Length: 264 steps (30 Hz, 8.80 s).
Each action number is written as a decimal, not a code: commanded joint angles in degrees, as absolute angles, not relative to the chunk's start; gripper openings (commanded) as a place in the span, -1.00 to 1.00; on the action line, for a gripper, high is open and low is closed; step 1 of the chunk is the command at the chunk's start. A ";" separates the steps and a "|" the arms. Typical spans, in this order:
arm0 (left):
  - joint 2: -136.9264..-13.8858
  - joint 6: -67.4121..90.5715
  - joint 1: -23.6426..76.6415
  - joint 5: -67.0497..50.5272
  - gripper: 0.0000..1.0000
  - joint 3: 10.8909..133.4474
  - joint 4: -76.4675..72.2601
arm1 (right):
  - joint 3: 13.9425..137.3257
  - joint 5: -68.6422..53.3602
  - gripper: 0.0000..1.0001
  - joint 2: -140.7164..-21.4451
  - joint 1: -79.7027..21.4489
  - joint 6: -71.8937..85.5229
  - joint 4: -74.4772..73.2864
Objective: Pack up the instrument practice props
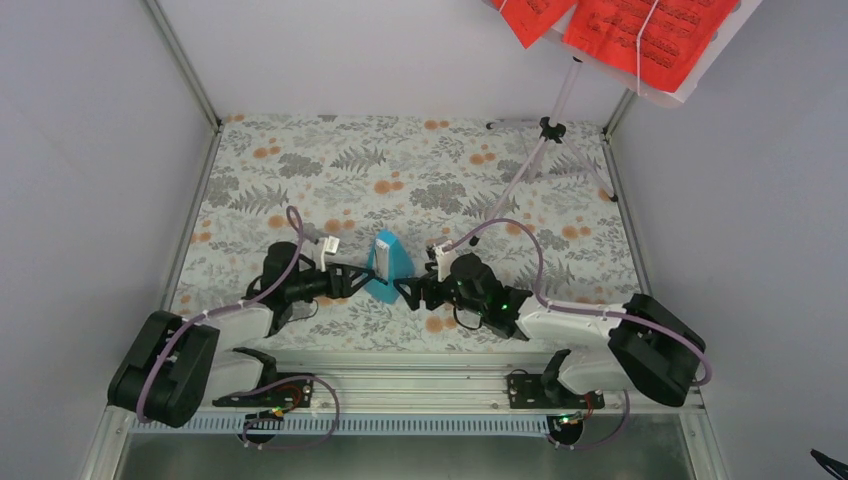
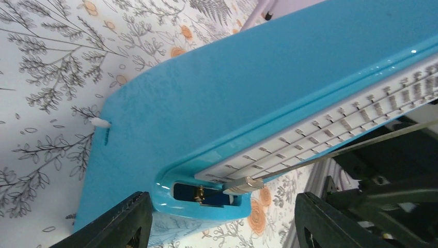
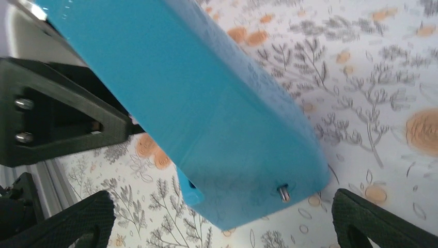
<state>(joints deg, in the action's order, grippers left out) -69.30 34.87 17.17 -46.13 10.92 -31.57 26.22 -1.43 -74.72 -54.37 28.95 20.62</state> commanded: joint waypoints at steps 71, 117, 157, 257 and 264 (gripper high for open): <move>-52.33 1.94 2.55 -6.23 1.00 52.10 10.26 | 32.16 4.57 0.37 -85.38 -54.74 4.01 41.13; -52.48 2.13 2.55 -7.02 1.00 52.01 10.45 | 32.43 -2.02 0.03 -86.99 -52.21 9.99 44.16; -50.25 7.53 9.98 -20.65 0.86 45.04 6.15 | 30.00 -4.16 0.99 -65.01 -44.84 10.13 28.32; -46.98 9.24 28.24 -8.77 0.95 34.18 -10.32 | 24.53 -2.05 0.97 -66.83 -48.31 12.53 25.69; -47.73 13.25 24.88 -4.53 0.97 37.64 -3.49 | 25.76 2.88 0.99 -74.98 -53.26 12.75 32.05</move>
